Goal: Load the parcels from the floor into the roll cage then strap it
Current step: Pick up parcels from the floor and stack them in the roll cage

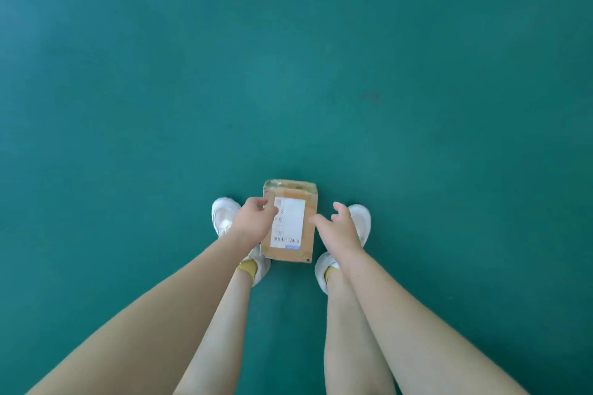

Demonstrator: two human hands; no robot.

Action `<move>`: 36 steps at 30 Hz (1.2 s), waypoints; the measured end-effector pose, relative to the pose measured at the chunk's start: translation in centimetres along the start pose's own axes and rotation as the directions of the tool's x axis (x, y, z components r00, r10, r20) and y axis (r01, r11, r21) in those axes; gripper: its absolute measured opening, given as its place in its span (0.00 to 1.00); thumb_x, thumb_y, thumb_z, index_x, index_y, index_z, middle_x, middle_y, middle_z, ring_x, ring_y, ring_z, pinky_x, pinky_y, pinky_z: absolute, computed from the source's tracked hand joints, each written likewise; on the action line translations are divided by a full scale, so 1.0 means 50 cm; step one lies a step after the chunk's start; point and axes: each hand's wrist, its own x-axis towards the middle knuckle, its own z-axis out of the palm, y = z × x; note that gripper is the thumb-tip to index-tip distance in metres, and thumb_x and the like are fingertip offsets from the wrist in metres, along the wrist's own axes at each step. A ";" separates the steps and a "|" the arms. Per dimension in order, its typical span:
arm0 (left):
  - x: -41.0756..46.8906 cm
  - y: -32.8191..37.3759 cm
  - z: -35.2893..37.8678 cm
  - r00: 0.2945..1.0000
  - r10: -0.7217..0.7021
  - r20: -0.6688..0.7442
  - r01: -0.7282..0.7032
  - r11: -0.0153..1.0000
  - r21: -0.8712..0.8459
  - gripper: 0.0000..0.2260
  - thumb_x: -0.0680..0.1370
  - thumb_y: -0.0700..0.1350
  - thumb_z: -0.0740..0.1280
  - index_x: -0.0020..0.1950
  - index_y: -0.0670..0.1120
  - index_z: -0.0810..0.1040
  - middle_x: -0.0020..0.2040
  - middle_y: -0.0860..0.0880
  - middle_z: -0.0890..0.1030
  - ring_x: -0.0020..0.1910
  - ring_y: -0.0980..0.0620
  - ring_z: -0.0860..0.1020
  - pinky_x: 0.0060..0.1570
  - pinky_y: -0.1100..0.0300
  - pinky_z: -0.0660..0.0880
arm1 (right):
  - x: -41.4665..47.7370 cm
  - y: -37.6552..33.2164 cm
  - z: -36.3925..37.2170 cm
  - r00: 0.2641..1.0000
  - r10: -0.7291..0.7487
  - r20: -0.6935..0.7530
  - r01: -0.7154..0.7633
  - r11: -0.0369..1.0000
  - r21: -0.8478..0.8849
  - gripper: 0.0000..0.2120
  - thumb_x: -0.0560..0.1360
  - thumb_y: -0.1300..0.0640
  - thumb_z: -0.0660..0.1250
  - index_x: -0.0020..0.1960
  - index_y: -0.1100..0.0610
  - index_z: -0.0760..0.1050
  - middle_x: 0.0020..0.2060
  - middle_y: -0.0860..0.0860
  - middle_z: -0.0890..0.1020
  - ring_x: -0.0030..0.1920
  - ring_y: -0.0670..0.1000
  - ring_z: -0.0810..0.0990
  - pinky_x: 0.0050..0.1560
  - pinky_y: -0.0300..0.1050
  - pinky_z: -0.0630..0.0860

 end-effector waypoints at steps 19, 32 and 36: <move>0.119 -0.075 0.074 0.991 -0.110 0.074 0.119 0.986 -0.121 0.16 0.79 0.47 0.64 0.66 0.46 0.69 0.58 0.48 0.79 0.52 0.50 0.79 0.49 0.54 0.76 | 0.108 0.071 0.038 0.980 0.096 0.173 -0.112 0.990 0.084 0.14 0.79 0.60 0.63 0.62 0.49 0.75 0.52 0.46 0.82 0.51 0.47 0.80 0.43 0.42 0.76; -0.278 0.341 0.016 0.995 0.096 -0.040 -0.103 0.962 -0.252 0.36 0.64 0.58 0.62 0.73 0.53 0.64 0.65 0.47 0.72 0.55 0.46 0.77 0.58 0.47 0.76 | -0.213 -0.221 -0.256 0.990 -0.138 -0.021 0.139 0.966 0.219 0.37 0.61 0.46 0.68 0.70 0.42 0.69 0.63 0.50 0.76 0.55 0.51 0.80 0.57 0.53 0.79; -0.317 0.447 0.007 0.985 0.167 -0.049 -0.174 0.925 -0.338 0.35 0.64 0.58 0.63 0.72 0.54 0.66 0.65 0.47 0.73 0.55 0.47 0.78 0.57 0.46 0.77 | -0.265 -0.331 -0.346 0.972 -0.232 -0.034 0.233 0.940 0.249 0.29 0.74 0.56 0.68 0.73 0.45 0.66 0.59 0.44 0.81 0.55 0.43 0.78 0.46 0.39 0.71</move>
